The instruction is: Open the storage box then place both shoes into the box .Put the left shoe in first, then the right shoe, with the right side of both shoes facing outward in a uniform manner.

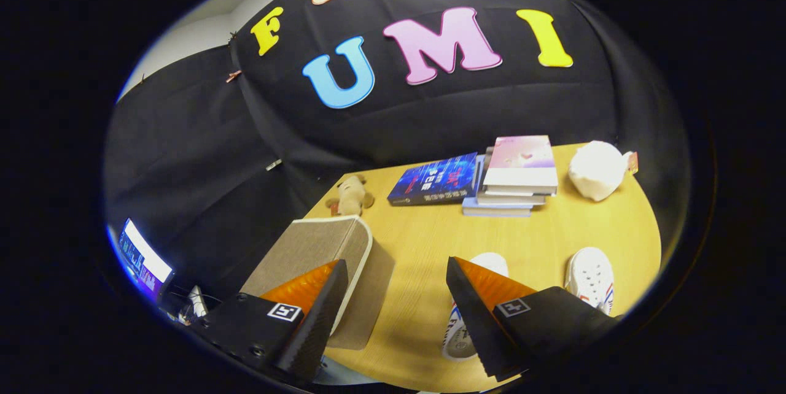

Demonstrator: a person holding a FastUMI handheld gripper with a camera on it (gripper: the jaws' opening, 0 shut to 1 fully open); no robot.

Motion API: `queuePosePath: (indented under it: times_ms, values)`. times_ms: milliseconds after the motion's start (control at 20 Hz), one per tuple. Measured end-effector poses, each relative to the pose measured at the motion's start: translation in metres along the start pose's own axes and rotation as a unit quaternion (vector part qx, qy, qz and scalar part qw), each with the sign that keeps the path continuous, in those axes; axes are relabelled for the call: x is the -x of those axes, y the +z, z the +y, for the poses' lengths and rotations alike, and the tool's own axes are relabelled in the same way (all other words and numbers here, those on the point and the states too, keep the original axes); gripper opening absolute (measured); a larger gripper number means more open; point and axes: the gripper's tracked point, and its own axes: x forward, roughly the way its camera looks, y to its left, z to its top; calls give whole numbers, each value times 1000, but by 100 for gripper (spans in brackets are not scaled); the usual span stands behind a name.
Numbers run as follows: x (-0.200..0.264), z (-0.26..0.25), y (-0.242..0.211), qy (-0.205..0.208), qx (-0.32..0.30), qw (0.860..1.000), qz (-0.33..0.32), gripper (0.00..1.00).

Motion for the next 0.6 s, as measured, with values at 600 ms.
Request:
queuePosePath:
  times_ms: [600]
  values:
    - [-36,77,-110,207,-202,941,174,98]
